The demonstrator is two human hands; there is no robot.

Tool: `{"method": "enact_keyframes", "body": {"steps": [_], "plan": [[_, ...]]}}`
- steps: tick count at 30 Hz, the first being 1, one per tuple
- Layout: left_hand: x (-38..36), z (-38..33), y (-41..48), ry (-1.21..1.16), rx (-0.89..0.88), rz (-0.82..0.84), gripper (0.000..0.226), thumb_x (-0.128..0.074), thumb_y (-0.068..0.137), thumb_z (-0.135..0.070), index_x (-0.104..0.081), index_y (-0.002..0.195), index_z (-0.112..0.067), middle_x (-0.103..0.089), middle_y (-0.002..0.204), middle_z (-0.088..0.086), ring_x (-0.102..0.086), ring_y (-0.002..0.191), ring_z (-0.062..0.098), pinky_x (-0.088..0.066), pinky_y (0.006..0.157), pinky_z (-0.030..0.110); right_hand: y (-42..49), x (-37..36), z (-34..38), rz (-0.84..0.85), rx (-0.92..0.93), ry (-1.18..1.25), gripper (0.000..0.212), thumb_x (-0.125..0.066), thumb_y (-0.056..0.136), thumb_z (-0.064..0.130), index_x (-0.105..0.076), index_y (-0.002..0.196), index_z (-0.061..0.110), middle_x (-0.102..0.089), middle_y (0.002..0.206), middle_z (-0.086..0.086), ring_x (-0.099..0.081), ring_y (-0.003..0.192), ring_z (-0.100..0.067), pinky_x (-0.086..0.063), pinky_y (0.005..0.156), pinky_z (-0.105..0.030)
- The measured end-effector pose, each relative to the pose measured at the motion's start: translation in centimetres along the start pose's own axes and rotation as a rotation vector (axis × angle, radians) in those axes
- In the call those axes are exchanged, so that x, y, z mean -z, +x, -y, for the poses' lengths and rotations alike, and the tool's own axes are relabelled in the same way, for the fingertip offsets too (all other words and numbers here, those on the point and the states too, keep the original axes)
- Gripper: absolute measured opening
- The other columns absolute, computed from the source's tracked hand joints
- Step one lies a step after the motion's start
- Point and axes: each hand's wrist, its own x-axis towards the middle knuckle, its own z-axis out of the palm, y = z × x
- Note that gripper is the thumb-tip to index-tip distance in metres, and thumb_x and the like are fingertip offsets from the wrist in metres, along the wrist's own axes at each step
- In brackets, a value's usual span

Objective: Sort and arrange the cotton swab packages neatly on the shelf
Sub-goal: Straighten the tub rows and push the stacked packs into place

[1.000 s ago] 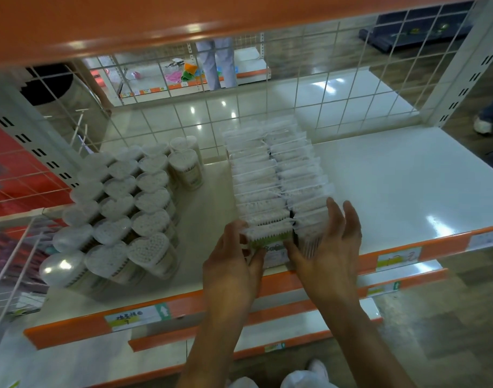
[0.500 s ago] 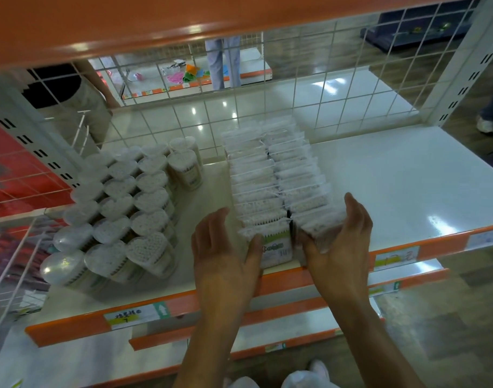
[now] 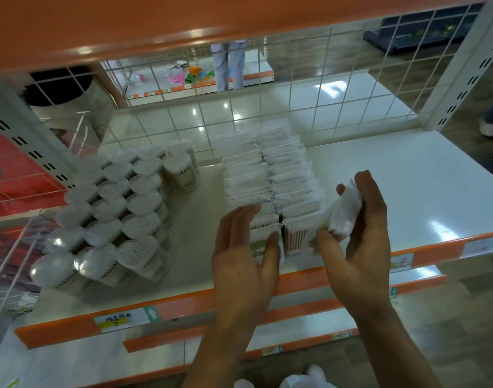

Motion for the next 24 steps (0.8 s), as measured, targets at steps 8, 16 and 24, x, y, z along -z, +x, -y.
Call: {"method": "enact_keyframes", "body": {"steps": [8, 16, 24], "plan": [[-1.3, -1.5, 0.1, -0.07, 0.034, 0.177, 0.049, -0.064, 0.083, -0.044, -0.047, 0.126, -0.031, -0.057, 0.119, -0.015, -0.05, 0.106, -0.008, -0.038, 0.087, 0.001, 0.5, 0.8, -0.4, 0.161, -0.033, 0.411, 0.061, -0.047, 0.08, 0.019, -0.039, 0.139, 0.03, -0.042, 0.145, 0.004, -0.04, 0.134, -0.019, -0.038, 0.106, -0.05], [-1.4, -3.3, 0.5, -0.215, 0.142, 0.255, 0.058, -0.072, 0.074, -0.045, -0.035, 0.119, -0.053, -0.054, 0.105, -0.034, -0.052, 0.103, -0.014, -0.041, 0.083, 0.002, 1.8, 1.6, -0.5, 0.119, -0.113, 0.461, 0.042, -0.05, 0.088, 0.041, -0.05, 0.126, 0.022, -0.064, 0.117, 0.003, -0.06, 0.112, -0.024, -0.054, 0.083, -0.031], [-1.9, -3.4, 0.3, -0.205, 0.11, 0.255, 0.095, -0.078, 0.075, -0.03, -0.013, 0.142, -0.049, -0.059, 0.1, -0.027, -0.061, 0.088, -0.005, -0.049, 0.078, 0.009, 2.2, 1.9, -1.1, 0.125, -0.079, 0.282, 0.028, -0.041, 0.094, 0.018, -0.053, 0.119, 0.02, -0.066, 0.105, 0.02, -0.064, 0.103, -0.008, -0.054, 0.074, -0.019]]}}
